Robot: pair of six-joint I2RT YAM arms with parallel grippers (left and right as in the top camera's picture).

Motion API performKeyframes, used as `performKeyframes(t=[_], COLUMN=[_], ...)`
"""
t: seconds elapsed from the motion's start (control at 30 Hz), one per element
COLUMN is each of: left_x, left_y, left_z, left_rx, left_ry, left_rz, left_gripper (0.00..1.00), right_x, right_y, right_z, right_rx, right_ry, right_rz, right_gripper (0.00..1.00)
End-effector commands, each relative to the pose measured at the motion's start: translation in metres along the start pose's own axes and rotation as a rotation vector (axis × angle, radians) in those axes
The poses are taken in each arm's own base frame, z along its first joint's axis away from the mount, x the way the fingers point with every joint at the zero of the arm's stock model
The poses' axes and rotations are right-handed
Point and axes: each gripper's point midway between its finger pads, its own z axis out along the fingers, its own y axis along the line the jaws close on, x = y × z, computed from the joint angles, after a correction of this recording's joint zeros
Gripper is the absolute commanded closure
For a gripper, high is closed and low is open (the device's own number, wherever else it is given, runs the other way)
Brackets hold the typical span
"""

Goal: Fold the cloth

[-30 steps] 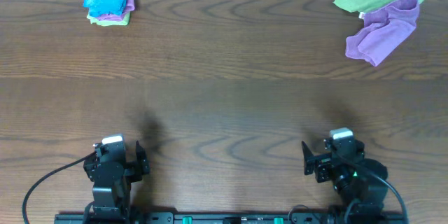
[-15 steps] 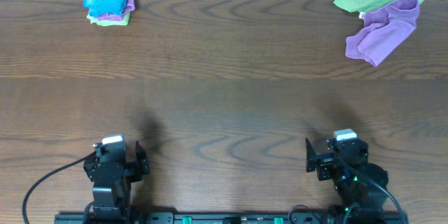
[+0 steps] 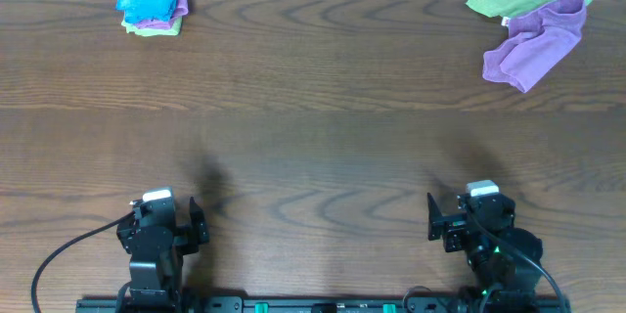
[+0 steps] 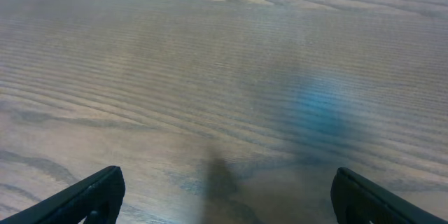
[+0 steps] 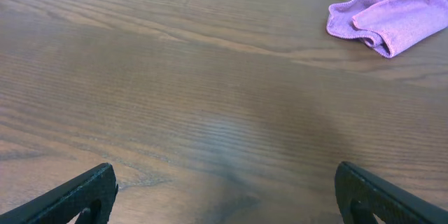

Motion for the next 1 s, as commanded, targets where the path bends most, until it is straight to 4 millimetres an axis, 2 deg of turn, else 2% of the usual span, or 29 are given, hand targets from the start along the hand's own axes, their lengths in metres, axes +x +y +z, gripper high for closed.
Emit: performKeyframes(t=[0.0,0.2,0.5,0.97], left_x=[0.0024,0.0024,0.0026,0.0025], left_y=[0.0012,0.0028,0.0065,0.0057], left_z=[0.0015,0.0015,0.0012,0.0012], left_rx=[-0.006,-0.015,-0.036,-0.032], left_ry=[0.003,0.003,0.007,0.007], left_rz=[0.008,0.014,0.211,0.21], left_gripper=[0.05,0.05,0.05,0.05], right_x=[0.0003,0.0003,0.0003,0.0004], right_y=[-0.0032,-0.0032,-0.0032,-0.0032], right_z=[0.0001,0.0001,0.0001,0.0001], right_rx=[0.017,0.017,0.017,0.017], right_ry=[-0.004,-0.004,-0.004,-0.004], right_rz=[-0.006,-0.006,-0.006,-0.006], right_gripper=[0.01,0.01,0.01,0.01])
